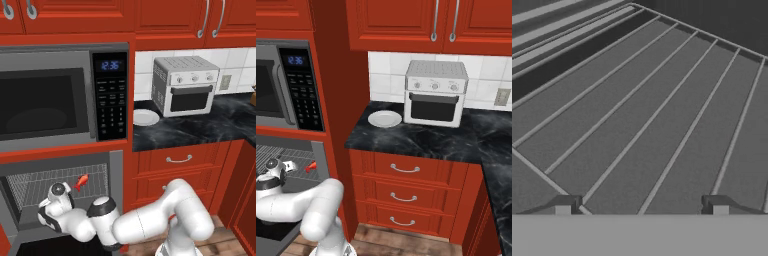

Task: Take the fish from the oven and place it on the plate on the counter.

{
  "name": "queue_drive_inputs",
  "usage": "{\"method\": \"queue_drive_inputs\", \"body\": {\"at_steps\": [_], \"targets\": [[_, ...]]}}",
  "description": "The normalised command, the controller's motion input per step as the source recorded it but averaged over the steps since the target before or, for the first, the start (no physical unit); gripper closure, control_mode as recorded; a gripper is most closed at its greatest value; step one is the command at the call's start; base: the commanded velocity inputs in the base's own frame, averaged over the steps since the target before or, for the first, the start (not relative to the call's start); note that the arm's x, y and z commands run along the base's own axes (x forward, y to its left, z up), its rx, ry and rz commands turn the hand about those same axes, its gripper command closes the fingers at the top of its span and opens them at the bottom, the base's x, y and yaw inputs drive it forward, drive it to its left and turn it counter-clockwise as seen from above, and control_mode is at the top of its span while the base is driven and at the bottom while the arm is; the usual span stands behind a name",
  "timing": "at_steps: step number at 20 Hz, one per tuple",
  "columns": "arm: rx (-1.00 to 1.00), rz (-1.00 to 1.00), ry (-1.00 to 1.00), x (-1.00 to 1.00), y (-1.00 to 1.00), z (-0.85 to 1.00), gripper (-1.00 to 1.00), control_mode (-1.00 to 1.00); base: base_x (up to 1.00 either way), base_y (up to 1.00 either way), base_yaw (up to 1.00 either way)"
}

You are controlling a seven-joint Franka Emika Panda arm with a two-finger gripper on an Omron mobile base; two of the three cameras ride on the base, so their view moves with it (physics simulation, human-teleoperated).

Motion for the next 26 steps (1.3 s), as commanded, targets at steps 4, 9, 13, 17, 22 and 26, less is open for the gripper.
{"method": "queue_drive_inputs", "body": {"at_steps": [4,9,13,17,22,26], "targets": [[-0.02,-0.1,-0.13,-0.14,0.0,-1.0,-1.0,-1.0,0.0,0.0,0.0],[-0.06,-0.1,-0.05,-0.41,0.0,-1.0,-1.0,-1.0,0.0,0.0,0.0],[-0.1,-0.09,-0.02,-0.58,0.0,-1.0,-1.0,-1.0,0.0,0.0,0.0],[-0.13,-0.11,-0.16,-0.91,0.0,-1.0,-1.0,-1.0,0.0,0.0,0.0],[-0.1,-0.11,-0.25,-1.0,0.0,-1.0,-1.0,-1.0,0.0,0.0,0.0],[-0.09,-0.08,-0.2,-1.0,0.0,-1.0,-1.0,-1.0,0.0,0.0,0.0]]}}
